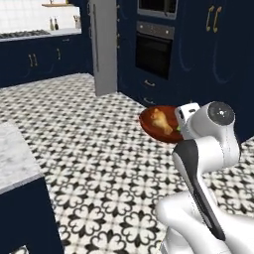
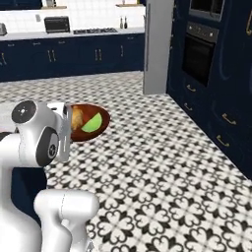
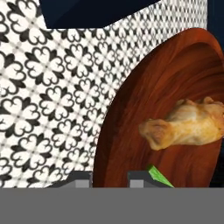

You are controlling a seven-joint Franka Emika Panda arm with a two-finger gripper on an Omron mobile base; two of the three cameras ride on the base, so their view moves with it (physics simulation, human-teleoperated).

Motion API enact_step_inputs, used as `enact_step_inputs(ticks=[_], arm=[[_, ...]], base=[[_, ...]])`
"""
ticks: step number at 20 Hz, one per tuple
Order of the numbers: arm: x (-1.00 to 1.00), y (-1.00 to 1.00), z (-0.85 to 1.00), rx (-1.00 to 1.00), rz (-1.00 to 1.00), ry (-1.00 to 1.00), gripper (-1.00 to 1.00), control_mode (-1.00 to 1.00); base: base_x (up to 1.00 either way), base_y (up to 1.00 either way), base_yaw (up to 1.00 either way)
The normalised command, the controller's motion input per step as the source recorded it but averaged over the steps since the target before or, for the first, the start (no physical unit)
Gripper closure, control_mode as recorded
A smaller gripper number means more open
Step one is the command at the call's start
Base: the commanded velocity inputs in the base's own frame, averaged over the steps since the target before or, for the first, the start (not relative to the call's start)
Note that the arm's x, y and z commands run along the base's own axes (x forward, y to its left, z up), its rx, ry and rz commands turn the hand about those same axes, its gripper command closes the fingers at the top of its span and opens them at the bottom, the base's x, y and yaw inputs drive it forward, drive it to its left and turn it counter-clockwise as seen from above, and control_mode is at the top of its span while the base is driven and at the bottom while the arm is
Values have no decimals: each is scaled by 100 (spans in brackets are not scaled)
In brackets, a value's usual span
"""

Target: Pick the chicken drumstick and lemon wedge from their plates and place them in the bowl. Then put the bowl in the fridge.

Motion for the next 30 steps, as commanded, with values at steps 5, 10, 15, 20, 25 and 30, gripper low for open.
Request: enact_step_inputs(ticks=[5,10,15,20,25,30], arm=[[0,0,0,0,0,0,100,100],[0,0,0,0,0,0,100,100],[0,0,0,0,0,0,100,100],[0,0,0,0,0,0,100,100],[0,0,0,0,0,0,100,100],[0,0,0,0,0,0,100,100]], base=[[96,-83,46],[100,-46,41],[100,-11,26],[100,-33,13],[100,-52,-1],[100,-20,-2]])
